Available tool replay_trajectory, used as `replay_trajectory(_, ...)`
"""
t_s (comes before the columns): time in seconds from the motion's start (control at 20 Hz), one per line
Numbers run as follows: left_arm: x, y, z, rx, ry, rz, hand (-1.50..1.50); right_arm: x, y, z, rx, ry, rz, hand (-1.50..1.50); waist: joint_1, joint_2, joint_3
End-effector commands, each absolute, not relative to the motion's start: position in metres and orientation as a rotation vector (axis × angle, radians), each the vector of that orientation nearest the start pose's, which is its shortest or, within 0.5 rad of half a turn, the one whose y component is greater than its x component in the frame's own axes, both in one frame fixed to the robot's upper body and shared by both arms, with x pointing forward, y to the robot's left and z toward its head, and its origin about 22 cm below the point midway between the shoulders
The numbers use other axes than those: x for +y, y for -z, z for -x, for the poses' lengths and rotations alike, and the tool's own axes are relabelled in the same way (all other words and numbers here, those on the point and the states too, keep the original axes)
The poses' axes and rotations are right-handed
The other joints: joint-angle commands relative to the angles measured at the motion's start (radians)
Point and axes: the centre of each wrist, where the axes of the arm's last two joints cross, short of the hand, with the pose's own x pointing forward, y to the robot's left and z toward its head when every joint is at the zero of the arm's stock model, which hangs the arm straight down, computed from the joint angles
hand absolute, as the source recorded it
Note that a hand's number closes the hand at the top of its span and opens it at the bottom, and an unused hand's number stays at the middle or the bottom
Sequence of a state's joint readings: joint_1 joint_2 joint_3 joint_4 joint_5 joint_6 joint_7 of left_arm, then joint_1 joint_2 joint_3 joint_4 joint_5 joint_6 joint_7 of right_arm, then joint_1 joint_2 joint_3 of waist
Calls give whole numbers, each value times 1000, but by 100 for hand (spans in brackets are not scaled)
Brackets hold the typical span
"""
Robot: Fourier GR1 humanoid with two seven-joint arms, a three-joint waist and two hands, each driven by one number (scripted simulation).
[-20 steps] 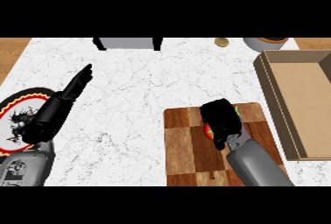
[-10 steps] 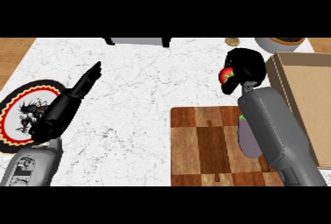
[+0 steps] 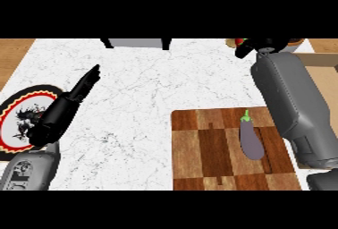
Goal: Pick the tomato from the cutting board and place it in the cardboard box
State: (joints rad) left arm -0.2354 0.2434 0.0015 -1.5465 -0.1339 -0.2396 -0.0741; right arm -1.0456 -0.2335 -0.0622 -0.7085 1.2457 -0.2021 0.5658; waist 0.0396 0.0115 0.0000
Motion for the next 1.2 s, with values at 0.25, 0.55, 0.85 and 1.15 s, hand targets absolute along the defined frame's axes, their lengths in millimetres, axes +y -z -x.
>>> replay_trajectory(0.25,270,-63,-288,-1761,550,-81,0,-251,-202,-461,-1088,-171,1586,150,-17,-4,0)
replay_trajectory(0.55,261,-59,-287,-1742,527,-105,0,-300,-197,-452,-1037,-61,1611,150,-31,-9,0)
replay_trajectory(0.85,259,-61,-295,-1766,541,-86,0,-372,-196,-439,-847,-192,1593,150,-26,-3,0)
replay_trajectory(1.15,272,-71,-304,-1750,517,-110,0,-399,-179,-427,-685,-310,1311,150,-48,-10,0)
